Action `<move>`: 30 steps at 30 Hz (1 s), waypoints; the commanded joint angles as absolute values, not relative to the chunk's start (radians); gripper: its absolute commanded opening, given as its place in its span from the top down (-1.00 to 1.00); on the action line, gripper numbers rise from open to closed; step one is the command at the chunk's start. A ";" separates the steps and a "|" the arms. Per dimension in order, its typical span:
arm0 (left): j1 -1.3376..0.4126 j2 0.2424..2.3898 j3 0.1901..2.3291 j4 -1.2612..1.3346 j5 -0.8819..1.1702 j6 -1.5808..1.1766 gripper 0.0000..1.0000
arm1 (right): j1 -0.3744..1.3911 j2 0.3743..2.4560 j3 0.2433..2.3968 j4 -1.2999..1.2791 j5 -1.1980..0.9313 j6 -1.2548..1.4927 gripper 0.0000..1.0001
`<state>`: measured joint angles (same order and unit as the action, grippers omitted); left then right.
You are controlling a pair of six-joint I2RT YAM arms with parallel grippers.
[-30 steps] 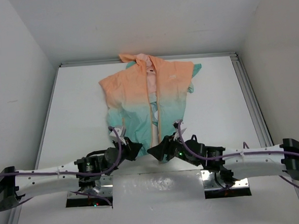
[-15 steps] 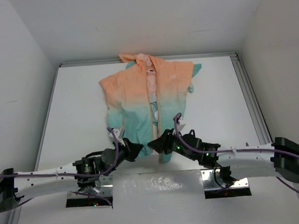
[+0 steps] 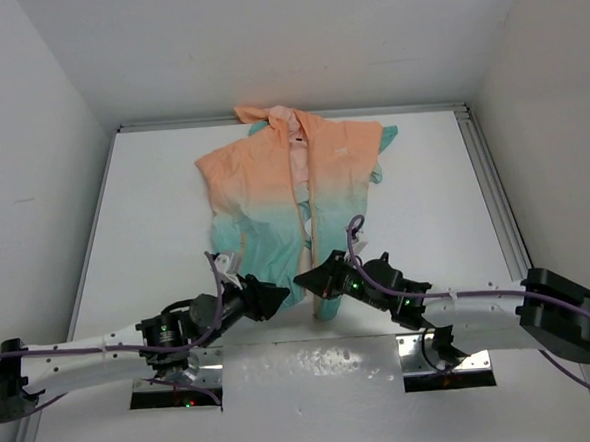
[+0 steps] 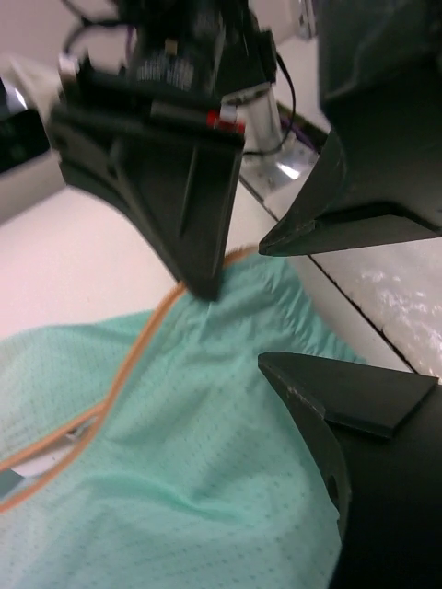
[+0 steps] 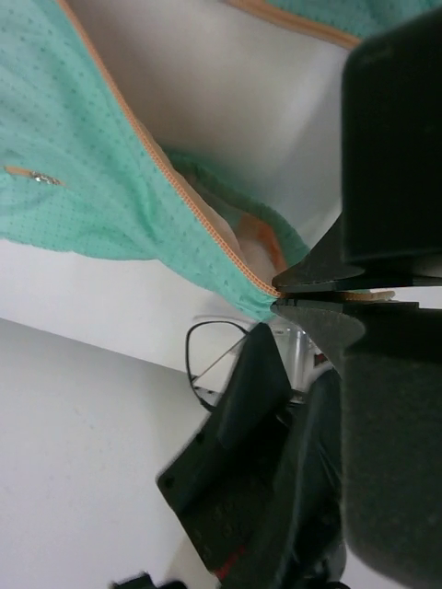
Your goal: Zip up the jacket
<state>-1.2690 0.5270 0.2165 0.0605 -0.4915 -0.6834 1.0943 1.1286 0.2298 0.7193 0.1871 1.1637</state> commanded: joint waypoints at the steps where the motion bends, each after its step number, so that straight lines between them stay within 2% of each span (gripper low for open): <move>1: -1.278 0.465 0.209 0.089 -0.453 -0.702 0.11 | 1.037 1.167 0.198 0.970 0.069 1.238 1.00; 5: -1.276 0.433 0.190 0.109 -0.434 -0.719 0.09 | 1.002 1.210 0.202 1.055 0.003 1.287 1.00; 15: -1.278 0.506 0.176 0.198 -0.390 -0.741 0.07 | 0.999 1.316 0.193 1.302 -0.071 1.434 1.00; 23: -1.278 0.518 0.147 0.258 -0.429 -0.727 -0.13 | 1.000 1.342 0.186 1.370 -0.084 1.483 1.00; 30: -1.278 0.519 0.114 0.366 -0.437 -0.713 0.02 | 0.999 1.382 0.169 1.416 -0.083 1.519 1.00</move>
<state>-1.2690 0.5213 0.1265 0.2527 -0.4255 -0.7300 1.0035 1.3682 0.1783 1.2499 -0.0784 1.4899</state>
